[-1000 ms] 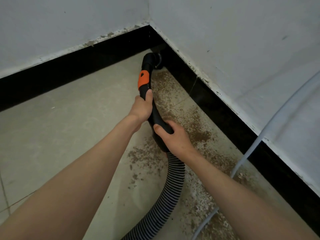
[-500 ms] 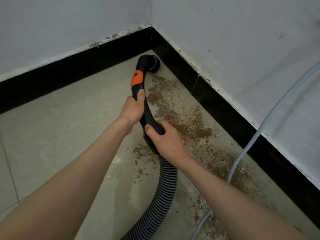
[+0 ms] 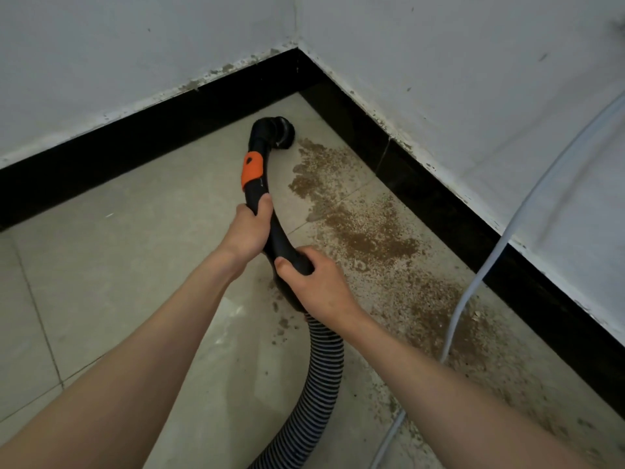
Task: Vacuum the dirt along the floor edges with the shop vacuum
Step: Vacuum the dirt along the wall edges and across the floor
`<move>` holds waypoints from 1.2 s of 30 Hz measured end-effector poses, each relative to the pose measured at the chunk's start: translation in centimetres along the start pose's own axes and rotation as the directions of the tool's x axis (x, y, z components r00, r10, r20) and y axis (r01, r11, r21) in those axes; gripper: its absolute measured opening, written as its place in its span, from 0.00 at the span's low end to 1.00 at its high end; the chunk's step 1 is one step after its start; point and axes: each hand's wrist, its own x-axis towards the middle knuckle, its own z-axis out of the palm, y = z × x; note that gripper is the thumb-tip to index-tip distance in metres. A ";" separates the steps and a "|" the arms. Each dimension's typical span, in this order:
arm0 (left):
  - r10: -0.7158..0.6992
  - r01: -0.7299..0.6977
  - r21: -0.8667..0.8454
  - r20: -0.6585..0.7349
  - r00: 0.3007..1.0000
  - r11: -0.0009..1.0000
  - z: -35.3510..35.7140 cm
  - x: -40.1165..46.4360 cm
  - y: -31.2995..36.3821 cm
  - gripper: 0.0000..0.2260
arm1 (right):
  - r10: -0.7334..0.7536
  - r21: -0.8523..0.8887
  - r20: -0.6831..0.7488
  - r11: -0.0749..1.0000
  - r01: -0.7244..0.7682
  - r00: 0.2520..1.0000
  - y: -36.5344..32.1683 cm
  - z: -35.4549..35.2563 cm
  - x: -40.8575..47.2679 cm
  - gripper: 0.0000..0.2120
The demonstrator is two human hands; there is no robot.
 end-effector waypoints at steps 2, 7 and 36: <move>-0.001 0.001 0.018 0.042 0.999 1.000 0.9 -0.9 0.0 0.27 | 0.020 0.008 -0.025 1.000 -0.020 0.999 0.7 -0.4 -1.2 0.10; -0.005 0.000 0.036 0.147 0.989 0.999 2.9 -2.5 1.1 0.25 | 0.048 0.031 -0.092 0.999 -0.045 0.995 1.7 -1.8 -2.9 0.10; 0.054 -0.046 0.098 -0.080 0.995 0.994 3.7 6.6 6.1 0.21 | -0.065 0.148 -0.076 0.986 0.075 0.995 -0.2 -3.4 9.0 0.04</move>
